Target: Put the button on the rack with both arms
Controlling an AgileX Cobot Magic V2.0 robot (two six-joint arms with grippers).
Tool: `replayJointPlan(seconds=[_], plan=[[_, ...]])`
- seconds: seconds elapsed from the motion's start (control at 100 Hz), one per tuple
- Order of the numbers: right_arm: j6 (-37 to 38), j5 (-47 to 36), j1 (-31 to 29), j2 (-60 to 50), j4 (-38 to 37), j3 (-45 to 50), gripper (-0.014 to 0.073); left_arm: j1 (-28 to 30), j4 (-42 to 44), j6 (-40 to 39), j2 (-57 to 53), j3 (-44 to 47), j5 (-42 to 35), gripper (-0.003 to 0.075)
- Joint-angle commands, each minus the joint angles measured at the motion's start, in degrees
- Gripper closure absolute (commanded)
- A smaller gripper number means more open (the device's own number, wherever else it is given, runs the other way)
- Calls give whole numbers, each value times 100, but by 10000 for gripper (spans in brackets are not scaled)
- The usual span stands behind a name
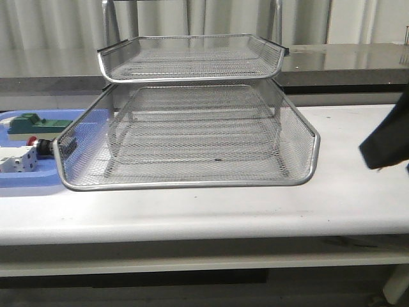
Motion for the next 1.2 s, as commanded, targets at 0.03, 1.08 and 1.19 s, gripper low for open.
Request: replayJointPlan(seconds=[0.03,1.08,1.19], plan=[[1373,425,-14,-574,-1588,-552,104,9,-8,-61,-148,192,-464,741],[4003,2602,-14,-3070,-5825,-1711,505,9,-8,-61,-148,192,-464,741],[4003,2602,-14,-3070,-5825,-1711,668,9,-8,-61,-148,192,-464,741]])
